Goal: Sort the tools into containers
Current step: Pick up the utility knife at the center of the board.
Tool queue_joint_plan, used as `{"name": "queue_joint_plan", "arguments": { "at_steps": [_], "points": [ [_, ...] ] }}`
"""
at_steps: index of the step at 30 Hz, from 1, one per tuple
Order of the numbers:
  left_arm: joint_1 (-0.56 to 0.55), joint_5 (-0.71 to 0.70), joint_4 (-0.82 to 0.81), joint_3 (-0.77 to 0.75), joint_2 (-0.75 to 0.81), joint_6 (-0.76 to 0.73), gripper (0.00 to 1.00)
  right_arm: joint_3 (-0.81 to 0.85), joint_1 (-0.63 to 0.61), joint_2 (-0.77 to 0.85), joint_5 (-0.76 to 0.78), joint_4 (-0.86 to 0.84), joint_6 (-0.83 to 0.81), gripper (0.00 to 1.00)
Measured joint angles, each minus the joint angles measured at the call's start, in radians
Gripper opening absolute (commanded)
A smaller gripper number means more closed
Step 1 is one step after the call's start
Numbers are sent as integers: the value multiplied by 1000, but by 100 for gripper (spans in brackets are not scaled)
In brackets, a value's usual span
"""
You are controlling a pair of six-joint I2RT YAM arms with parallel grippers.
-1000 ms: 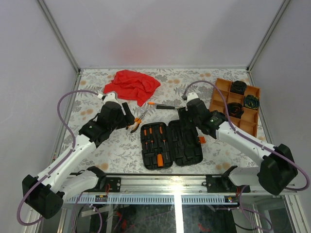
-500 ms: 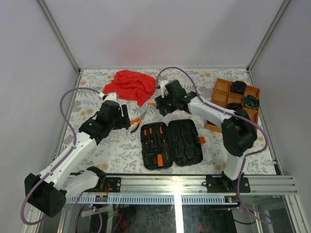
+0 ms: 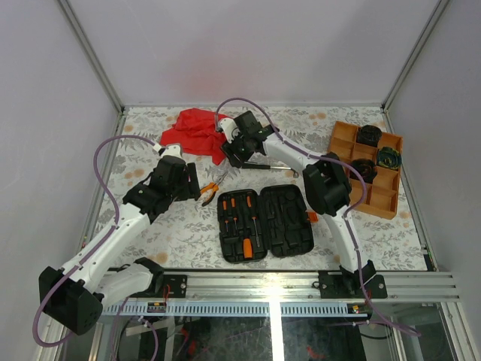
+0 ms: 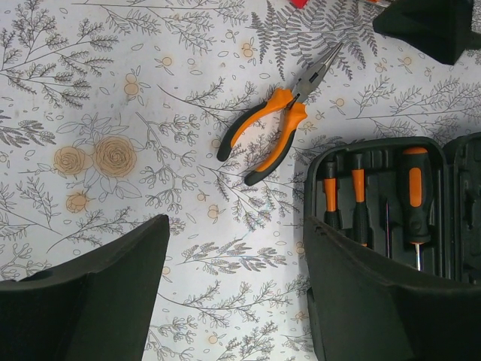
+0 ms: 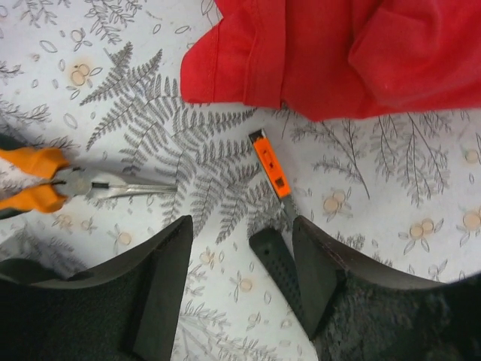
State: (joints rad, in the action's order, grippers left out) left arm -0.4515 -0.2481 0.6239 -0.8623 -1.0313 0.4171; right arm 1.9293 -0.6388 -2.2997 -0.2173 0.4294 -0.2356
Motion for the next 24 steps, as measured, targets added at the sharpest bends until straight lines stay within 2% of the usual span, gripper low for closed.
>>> {"name": "queue_joint_plan", "arguments": {
  "at_steps": [11, 20, 24],
  "points": [
    [0, -3, 2, 0, 0, 0, 71, 227, 27, -189, -37, 129, -119, 60],
    [0, -3, 4, 0, -9, 0, 71, 307, 33, -245, -47, 196, -169, 58],
    [0, -3, 6, 0, -23, 0, 71, 324, 33, -253, -59, 206, -183, 53]
  ]
}}
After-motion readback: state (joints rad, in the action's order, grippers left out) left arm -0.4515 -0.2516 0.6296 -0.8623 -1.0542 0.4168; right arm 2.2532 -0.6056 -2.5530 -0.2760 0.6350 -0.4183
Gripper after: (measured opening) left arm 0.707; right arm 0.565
